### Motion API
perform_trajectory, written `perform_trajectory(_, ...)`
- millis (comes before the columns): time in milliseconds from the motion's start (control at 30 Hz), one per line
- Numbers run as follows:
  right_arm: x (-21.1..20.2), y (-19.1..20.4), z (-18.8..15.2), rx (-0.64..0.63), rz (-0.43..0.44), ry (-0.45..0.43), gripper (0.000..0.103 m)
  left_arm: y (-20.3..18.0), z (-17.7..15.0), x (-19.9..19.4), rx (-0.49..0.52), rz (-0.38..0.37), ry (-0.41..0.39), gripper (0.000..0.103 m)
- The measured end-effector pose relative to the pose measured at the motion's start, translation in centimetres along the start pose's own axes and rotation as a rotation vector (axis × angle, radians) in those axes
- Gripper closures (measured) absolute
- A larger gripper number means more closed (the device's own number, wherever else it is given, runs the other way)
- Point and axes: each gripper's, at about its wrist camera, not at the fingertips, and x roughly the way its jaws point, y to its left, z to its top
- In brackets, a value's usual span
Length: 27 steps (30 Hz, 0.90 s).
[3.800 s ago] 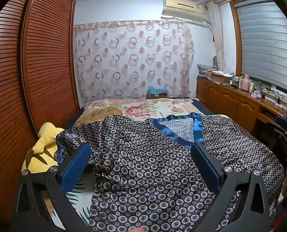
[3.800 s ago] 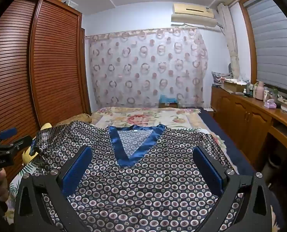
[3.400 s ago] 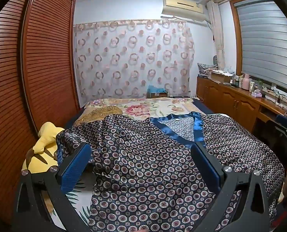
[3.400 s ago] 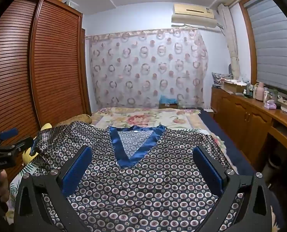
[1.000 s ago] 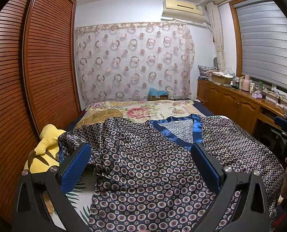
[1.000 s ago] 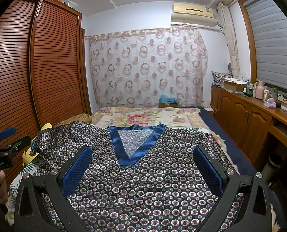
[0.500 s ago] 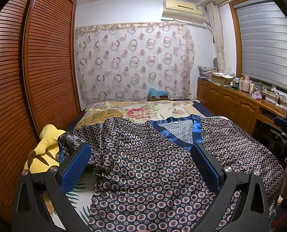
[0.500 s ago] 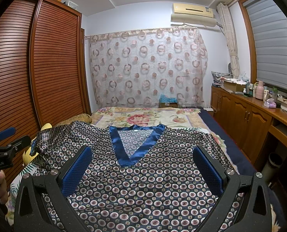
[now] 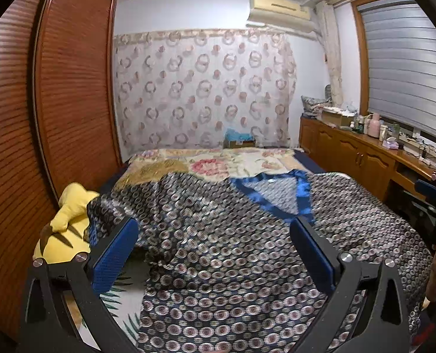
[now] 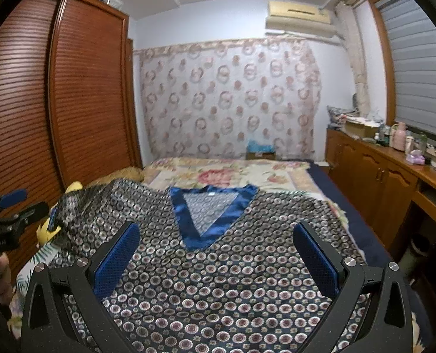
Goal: Fold small clothes
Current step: 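Grasp the garment's side edge with the left gripper and lift it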
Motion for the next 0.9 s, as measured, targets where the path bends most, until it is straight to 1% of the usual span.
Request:
perform_trajectory(67, 0.7, 0.3, -0.3, -0.012, 0.019, 0.019, 0.000, 1.0, -0.2, 0.9, -0.013, 0.002, 0.028, 0.000)
perform_trajectory(267, 3.6, 1.3, -1.1, -0.033, 0.090, 0.088, 0.000, 4.3, -1.2, 4.0, -0.013, 0.050, 0.105, 0.000)
perform_trajectory(400, 5.3, 1.6, -1.0, -0.040, 0.138, 0.128, 0.000, 6.9, -1.9, 5.9, -0.017, 0.062, 0.144, 0.000)
perform_trajectory(467, 6.0, 1.7, -0.8, -0.048, 0.150, 0.143, 0.000, 8.0, -2.0, 6.7, -0.012, 0.070, 0.164, 0.000)
perform_trajectory(733, 9.3, 3.7, 0.2, -0.107, 0.241, 0.202, 0.000, 11.7, -3.4, 9.1, 0.006, 0.093, 0.249, 0.000)
perform_trajectory(900, 10.5, 5.4, 0.3, -0.154, 0.295, 0.229, 0.000, 13.4, -4.1, 10.1, 0.028, 0.112, 0.297, 0.001)
